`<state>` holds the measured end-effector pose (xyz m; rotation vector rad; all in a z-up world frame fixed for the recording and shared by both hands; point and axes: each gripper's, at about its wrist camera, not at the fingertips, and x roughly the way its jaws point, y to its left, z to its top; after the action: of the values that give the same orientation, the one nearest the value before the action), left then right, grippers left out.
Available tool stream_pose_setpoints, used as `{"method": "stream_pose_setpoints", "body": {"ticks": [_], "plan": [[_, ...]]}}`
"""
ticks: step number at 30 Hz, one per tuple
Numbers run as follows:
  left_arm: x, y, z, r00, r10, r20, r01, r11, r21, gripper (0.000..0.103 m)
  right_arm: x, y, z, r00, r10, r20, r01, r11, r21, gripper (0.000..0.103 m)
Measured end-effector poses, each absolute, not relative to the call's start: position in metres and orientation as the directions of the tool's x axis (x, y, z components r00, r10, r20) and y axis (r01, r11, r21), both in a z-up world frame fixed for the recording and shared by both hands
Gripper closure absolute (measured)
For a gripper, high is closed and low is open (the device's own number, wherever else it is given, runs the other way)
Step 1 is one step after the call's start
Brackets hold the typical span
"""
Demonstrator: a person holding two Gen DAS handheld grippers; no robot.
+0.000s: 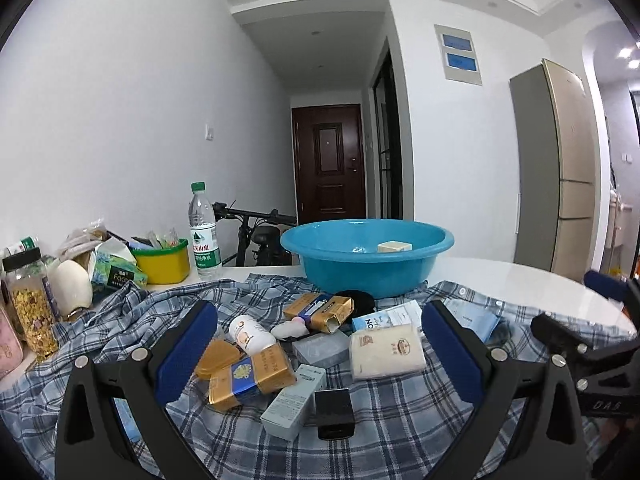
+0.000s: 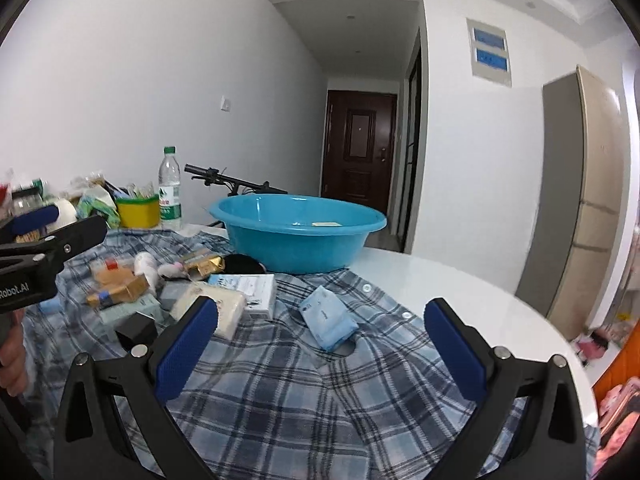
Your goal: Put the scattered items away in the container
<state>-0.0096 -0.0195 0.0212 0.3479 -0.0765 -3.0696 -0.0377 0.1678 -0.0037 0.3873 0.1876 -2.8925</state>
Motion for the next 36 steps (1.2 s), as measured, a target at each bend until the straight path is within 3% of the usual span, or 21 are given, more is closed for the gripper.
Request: {"method": "stream_pose_setpoints", "body": {"ticks": [7,18,25,36], "plan": [[-0.011,-0.006,0.003,-0.968,-0.040,-0.247,0.013,-0.994,0.113,0.000,-0.043,0.175,-0.003,-0.938,-0.189,-0.292,0.217,-0.974,-0.067,0.000],[-0.031,-0.030,-0.004,-0.937,-0.060,-0.345,0.062,-0.998,0.007,0.000,-0.053,0.200,-0.007,-0.928,-0.187,-0.323,0.177,-0.982,0.060,0.000],[-0.023,-0.021,-0.002,-0.949,-0.071,-0.306,0.059,-0.997,0.050,0.000,-0.051,0.194,-0.007,-0.926,-0.201,-0.319,0.201,-0.979,0.035,0.000],[-0.025,-0.022,-0.002,-0.947,-0.061,-0.315,0.050,-0.998,0.044,0.000,-0.052,0.195,-0.007,-0.925,-0.196,-0.325,0.194,-0.980,0.039,0.000]]}}
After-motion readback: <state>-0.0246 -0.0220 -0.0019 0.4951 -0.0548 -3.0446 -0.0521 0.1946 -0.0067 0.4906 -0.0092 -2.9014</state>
